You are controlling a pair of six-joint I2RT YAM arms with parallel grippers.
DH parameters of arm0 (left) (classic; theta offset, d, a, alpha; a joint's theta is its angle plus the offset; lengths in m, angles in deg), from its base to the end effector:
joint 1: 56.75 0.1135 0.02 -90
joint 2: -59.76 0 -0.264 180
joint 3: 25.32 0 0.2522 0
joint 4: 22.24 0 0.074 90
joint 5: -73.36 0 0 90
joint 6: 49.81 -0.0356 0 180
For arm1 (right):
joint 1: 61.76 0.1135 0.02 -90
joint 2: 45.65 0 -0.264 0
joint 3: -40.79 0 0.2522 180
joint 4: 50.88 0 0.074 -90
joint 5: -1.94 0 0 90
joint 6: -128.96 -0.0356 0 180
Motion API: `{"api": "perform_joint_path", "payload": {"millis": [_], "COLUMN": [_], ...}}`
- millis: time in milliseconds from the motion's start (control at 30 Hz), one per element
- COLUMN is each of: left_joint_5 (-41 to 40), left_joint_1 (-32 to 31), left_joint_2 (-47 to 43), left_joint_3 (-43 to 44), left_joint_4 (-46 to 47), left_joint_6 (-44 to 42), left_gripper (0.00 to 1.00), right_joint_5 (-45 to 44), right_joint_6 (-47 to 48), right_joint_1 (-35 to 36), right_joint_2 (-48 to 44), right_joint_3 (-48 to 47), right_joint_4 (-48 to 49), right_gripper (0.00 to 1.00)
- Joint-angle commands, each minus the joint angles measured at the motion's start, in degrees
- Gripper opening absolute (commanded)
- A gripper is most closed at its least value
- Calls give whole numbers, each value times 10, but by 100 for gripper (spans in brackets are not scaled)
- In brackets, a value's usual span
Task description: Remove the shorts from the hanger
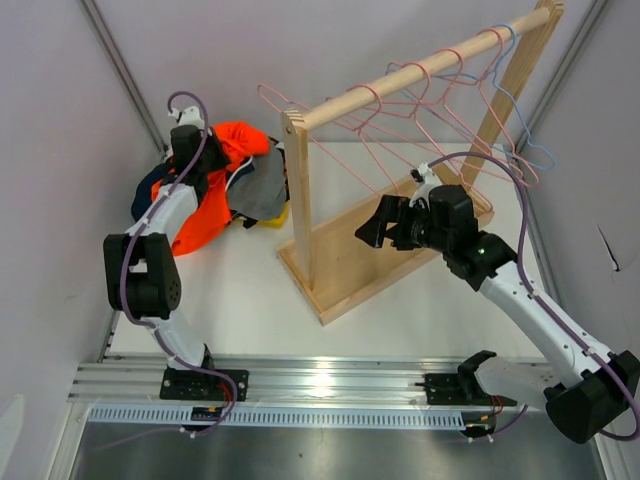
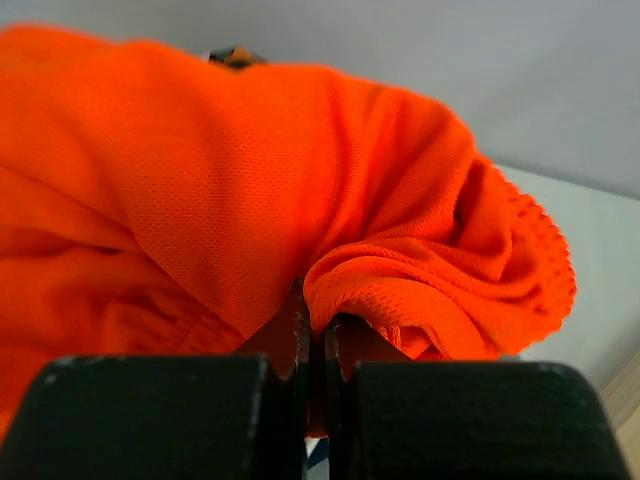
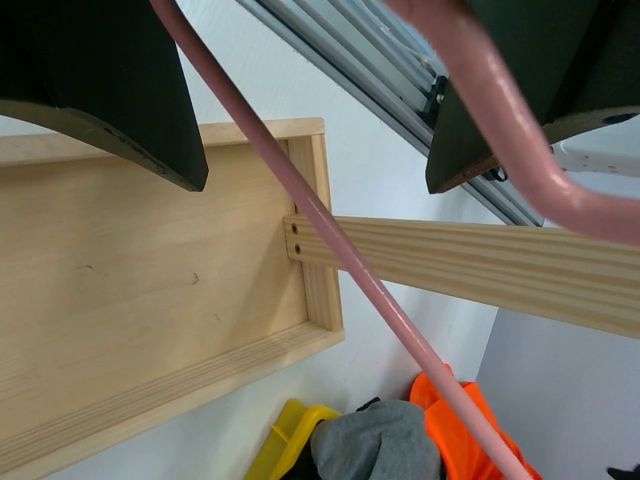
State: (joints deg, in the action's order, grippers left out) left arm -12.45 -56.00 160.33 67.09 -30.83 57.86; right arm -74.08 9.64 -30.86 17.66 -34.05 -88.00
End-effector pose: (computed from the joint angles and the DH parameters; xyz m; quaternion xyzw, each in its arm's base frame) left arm 0.4229 0.0029 0.3057 -0.1068 0.7952 -0.1167 0.5854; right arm 0.2070 0.1339 0.3529 -0.0764 0.8389 0.3545 0.4060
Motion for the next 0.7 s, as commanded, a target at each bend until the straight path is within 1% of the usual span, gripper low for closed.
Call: {"api": "perform_joint_path", "payload": {"millis": [0,33,67,100,167,200,400,433,533,567,667], "left_joint_5": [-25,-26,-25,-23,-16,-22,-27,-28,-32,-34,-33], "left_joint_1": [-1,-2,-1,-1,-11,-18,-19,-19,-19,-19,-19], "left_joint_2": [-24,-18,-13,-8,-10,-15,-93,-121,-157,-172,-197], "left_joint_3": [11,18,37,42,50,53,105,122,176,221,261], "left_joint_4": [34,-5,-20,-32,-52,-69,-147,-157,-204,-246,-305], "left_joint_6": [43,47,48,50,50,48,28,25,11,4,-6], "left_gripper": [5,11,19,45,77,99,99,99,99,99,99], "right_joint_5": [9,9,7,5,1,-1,-7,-6,-7,-7,-12], "right_joint_6": [8,6,6,3,3,5,7,6,8,10,20], "right_joint_1": [0,0,1,1,0,0,0,0,0,0,0], "right_joint_2": [-17,-20,-23,-32,-42,-51,-80,-83,-93,-94,-102], "right_joint_3": [-14,-14,-14,-14,-13,-14,-20,-21,-29,-32,-52], "right_joint_4": [24,23,22,19,10,7,-19,-20,-31,-34,-54], "right_gripper": [99,99,100,99,100,99,99,99,99,100,100]}}
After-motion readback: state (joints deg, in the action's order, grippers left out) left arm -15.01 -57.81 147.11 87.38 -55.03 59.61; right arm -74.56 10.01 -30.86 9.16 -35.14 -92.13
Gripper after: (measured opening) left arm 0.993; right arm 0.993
